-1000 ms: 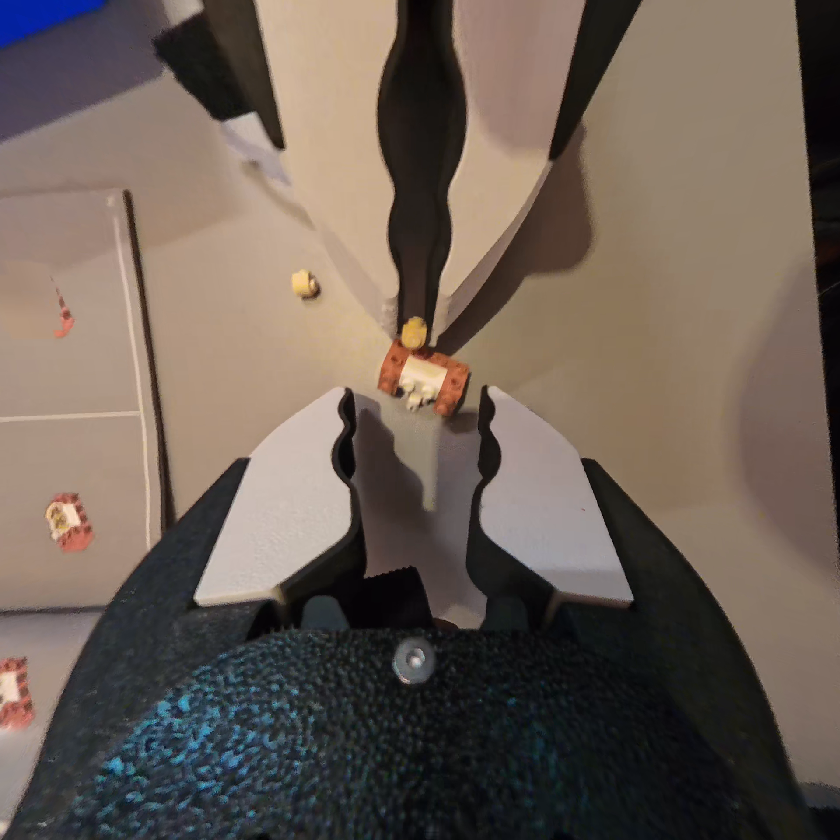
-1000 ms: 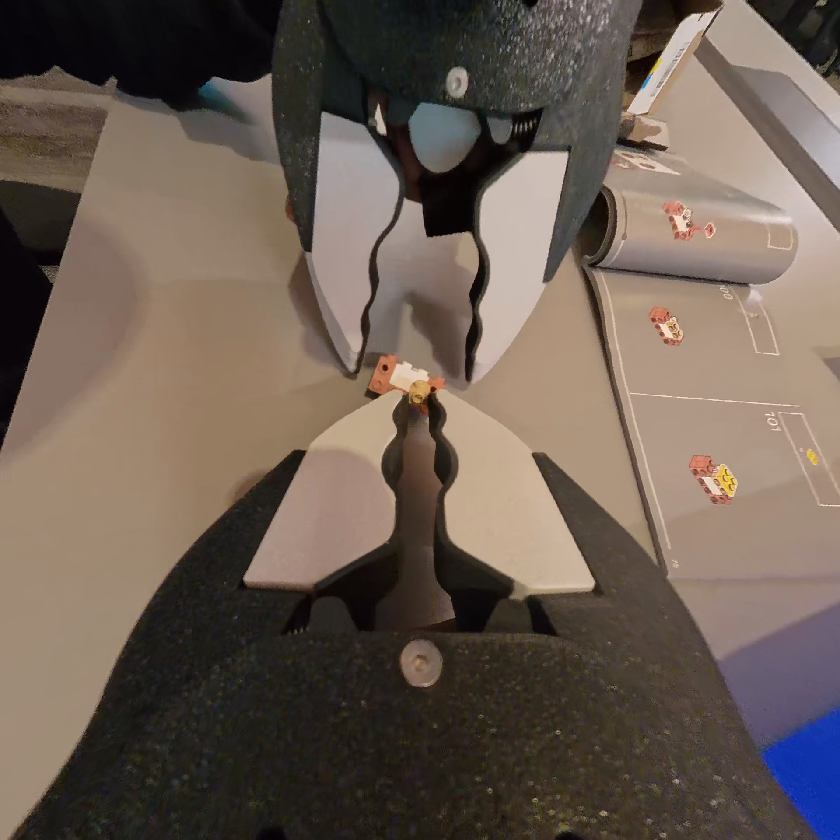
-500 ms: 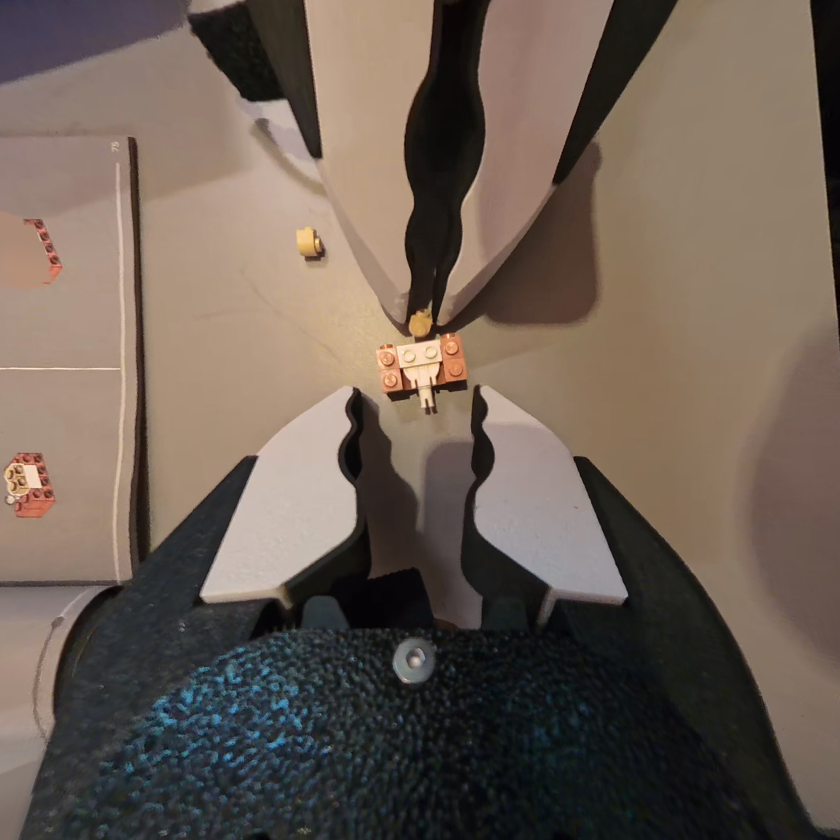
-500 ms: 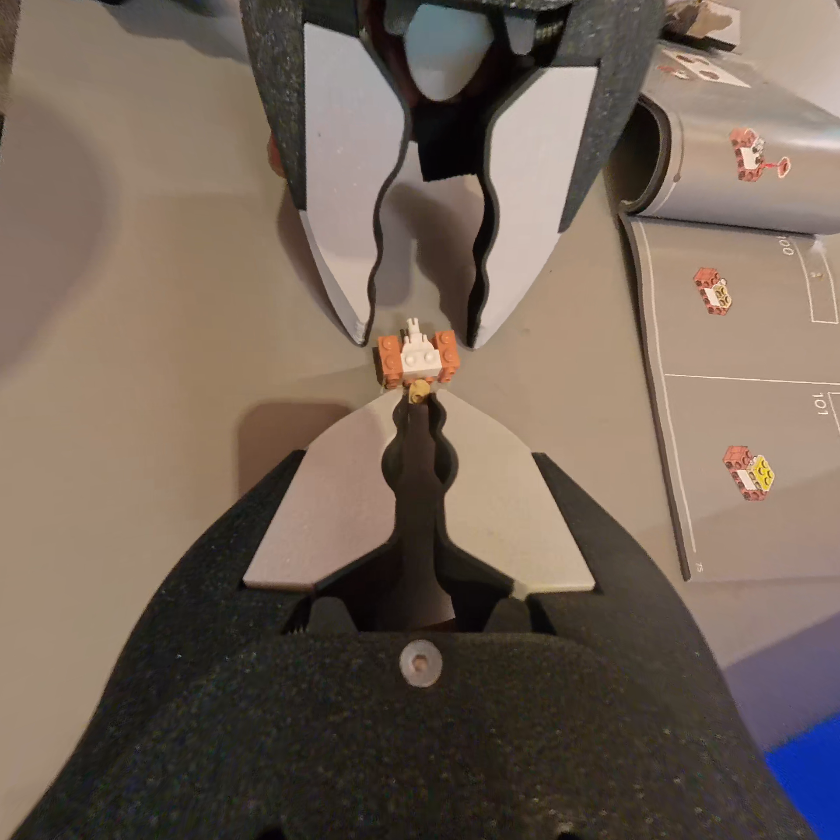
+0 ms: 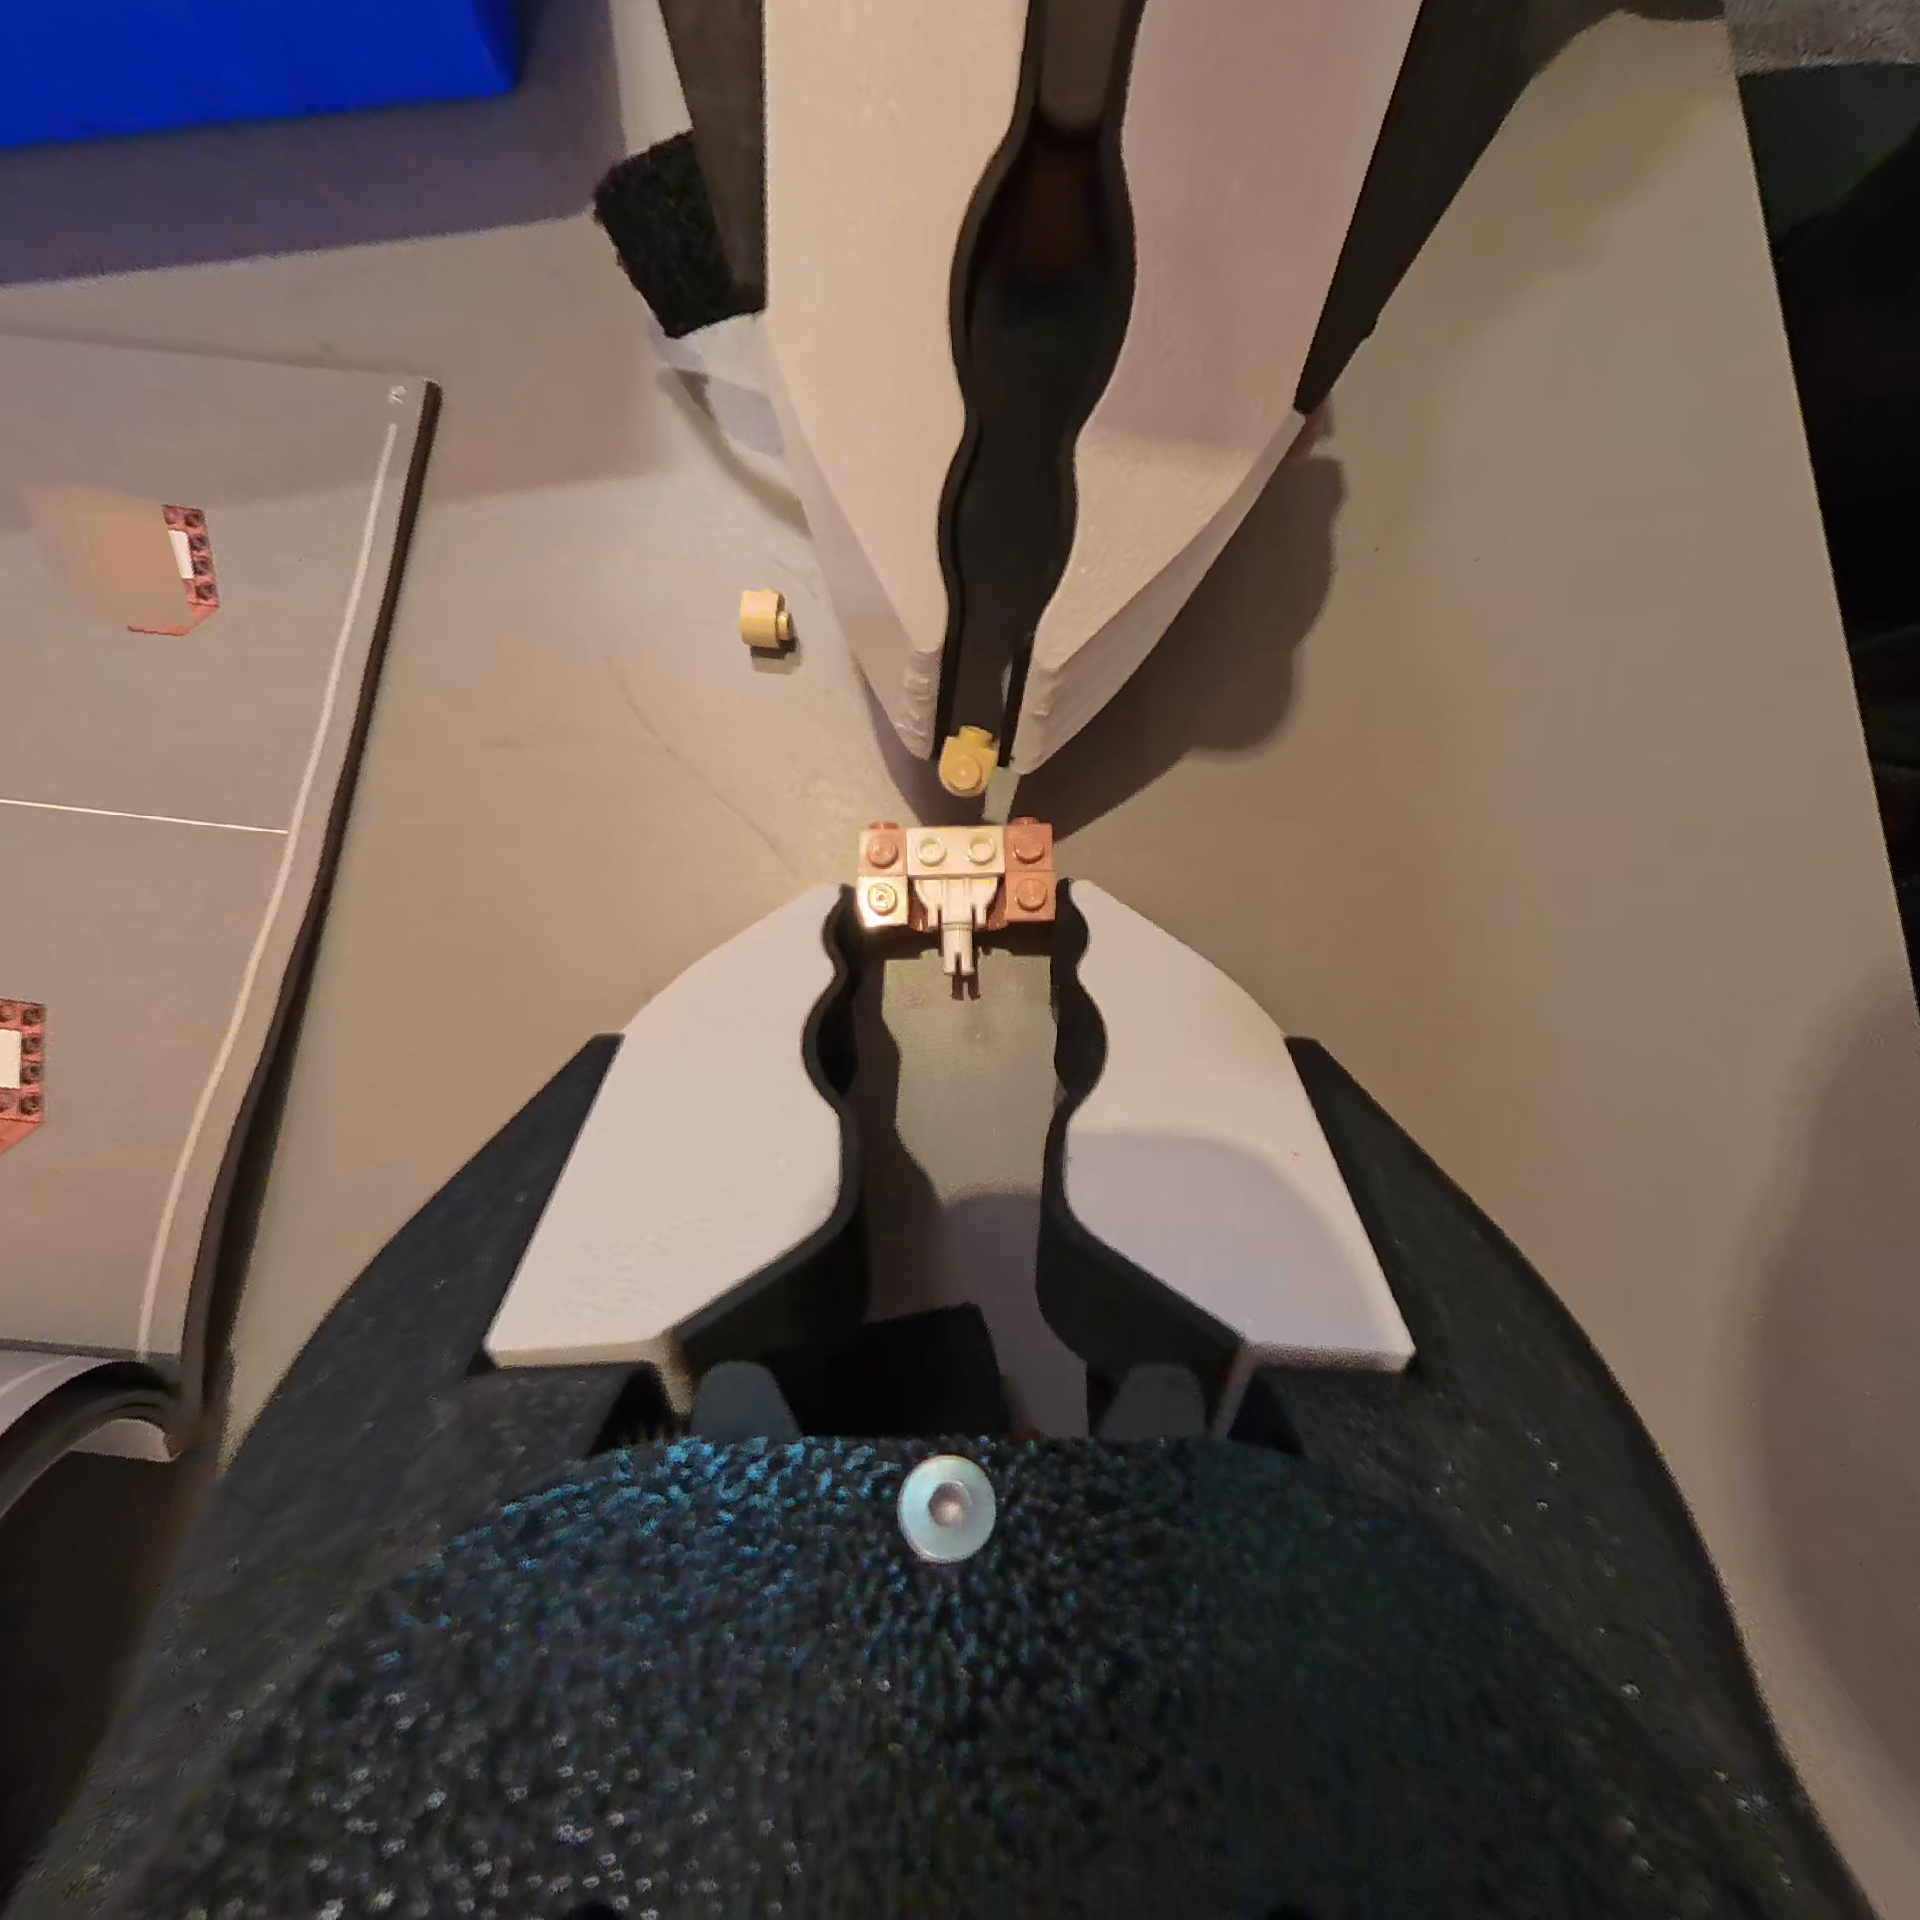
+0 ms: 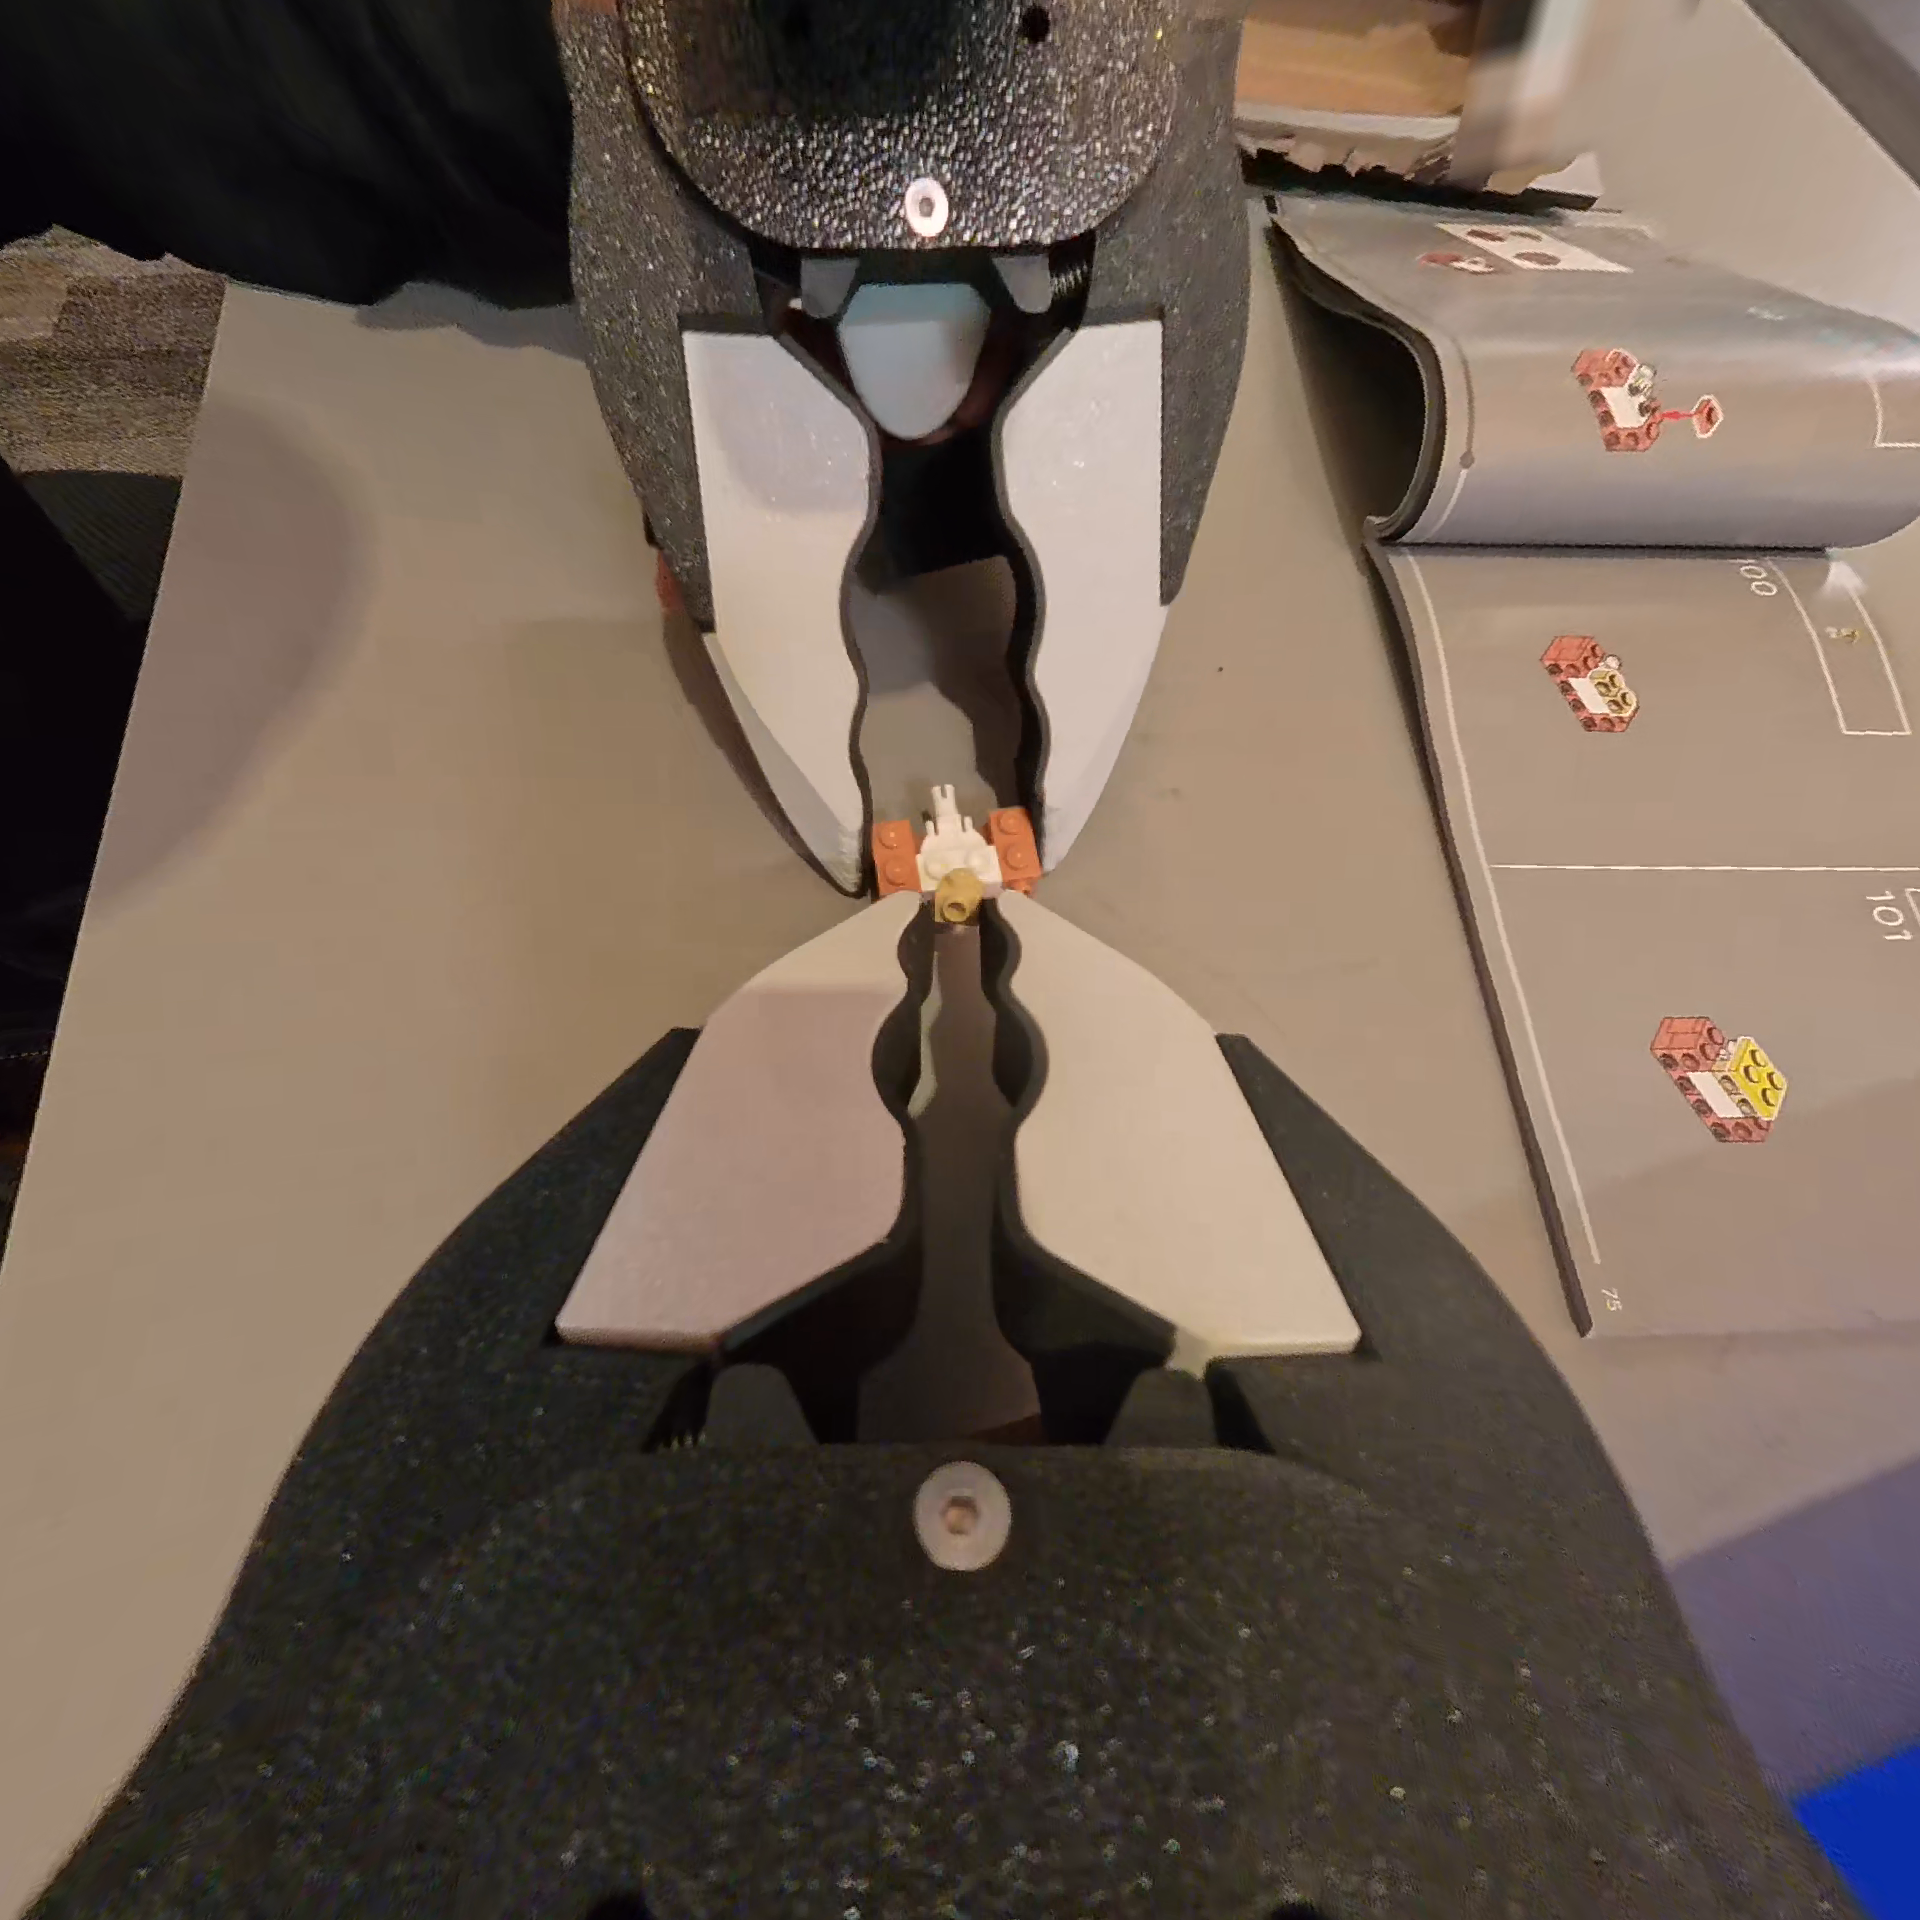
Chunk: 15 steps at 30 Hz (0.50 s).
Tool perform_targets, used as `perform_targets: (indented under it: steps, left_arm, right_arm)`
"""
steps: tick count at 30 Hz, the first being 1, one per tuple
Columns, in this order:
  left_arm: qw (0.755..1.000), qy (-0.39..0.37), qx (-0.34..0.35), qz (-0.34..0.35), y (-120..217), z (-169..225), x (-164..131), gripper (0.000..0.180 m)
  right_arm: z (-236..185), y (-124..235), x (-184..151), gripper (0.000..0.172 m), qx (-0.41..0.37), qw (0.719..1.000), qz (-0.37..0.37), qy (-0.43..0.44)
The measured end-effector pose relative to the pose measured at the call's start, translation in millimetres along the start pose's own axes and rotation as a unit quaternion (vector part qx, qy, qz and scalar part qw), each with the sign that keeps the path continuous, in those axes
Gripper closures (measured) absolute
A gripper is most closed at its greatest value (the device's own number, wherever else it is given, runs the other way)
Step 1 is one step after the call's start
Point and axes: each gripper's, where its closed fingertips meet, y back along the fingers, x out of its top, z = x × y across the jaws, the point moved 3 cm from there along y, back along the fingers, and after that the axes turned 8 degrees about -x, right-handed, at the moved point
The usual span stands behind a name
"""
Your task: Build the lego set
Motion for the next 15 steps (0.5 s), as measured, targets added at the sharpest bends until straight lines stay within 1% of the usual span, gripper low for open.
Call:
perform_targets:
  steps: [7,11,15]
  left_arm:
    - [1.0,-0.012,-0.005,0.022,-3,0,2,0.147]
    - [0.999,-0.038,-0.018,0.027,-3,5,4,0.147]
    - [0.996,-0.059,-0.032,0.054,-1,10,10,0.147]
  right_arm:
    - [0,4,3,0.164,0.023,0.999,0.02,-0.013]
    - [1,5,8,0.164,0.029,0.999,0.038,-0.017]
    - [-2,6,12,0.164,0.039,0.998,0.051,-0.012]
